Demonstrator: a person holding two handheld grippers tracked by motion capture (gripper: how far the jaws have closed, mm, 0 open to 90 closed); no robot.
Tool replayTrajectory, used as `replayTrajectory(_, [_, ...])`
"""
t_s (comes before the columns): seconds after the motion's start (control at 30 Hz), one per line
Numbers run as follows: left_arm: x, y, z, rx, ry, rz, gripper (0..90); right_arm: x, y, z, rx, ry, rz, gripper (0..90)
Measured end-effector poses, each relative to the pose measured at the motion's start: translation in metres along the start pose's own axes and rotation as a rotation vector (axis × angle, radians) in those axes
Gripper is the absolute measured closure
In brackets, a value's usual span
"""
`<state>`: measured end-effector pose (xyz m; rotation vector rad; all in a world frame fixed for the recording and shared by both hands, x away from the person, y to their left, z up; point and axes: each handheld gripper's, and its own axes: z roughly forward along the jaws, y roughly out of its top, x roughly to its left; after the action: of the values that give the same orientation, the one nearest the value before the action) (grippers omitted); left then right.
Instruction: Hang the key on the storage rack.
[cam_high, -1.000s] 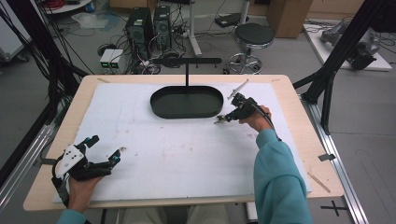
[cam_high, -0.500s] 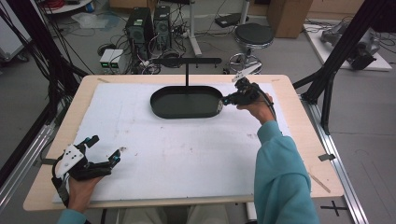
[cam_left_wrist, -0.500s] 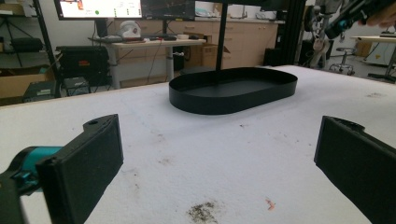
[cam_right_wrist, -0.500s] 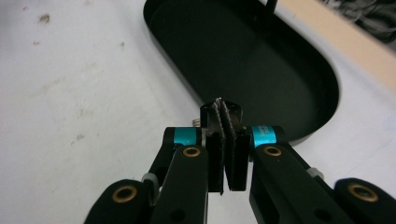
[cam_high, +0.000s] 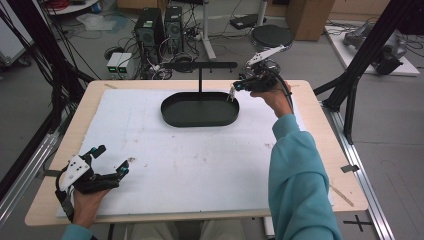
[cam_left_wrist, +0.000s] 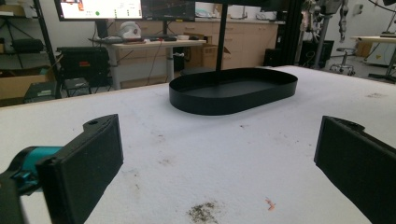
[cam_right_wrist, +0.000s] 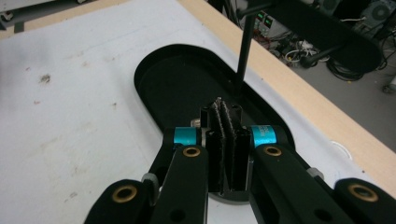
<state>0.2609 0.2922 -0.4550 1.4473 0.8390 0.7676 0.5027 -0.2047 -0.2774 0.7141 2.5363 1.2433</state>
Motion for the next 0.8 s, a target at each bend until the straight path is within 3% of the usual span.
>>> replayTrajectory(0.2, [0.000, 0.000, 0.000, -0.001, -0.002, 0.000, 1.7, -0.006, 0.012, -0.001, -0.028, -0.033, 0.008, 88.9])
replayTrajectory(0.4, [0.000, 0.000, 0.000, 0.002, -0.003, -0.003, 1.7, -0.010, 0.023, -0.002, -0.049, -0.035, 0.018, 88.8])
replayTrajectory(0.8, [0.000, 0.000, 0.000, 0.002, -0.003, -0.003, 1.7, -0.013, 0.026, 0.001, -0.054, -0.049, 0.032, 88.8])
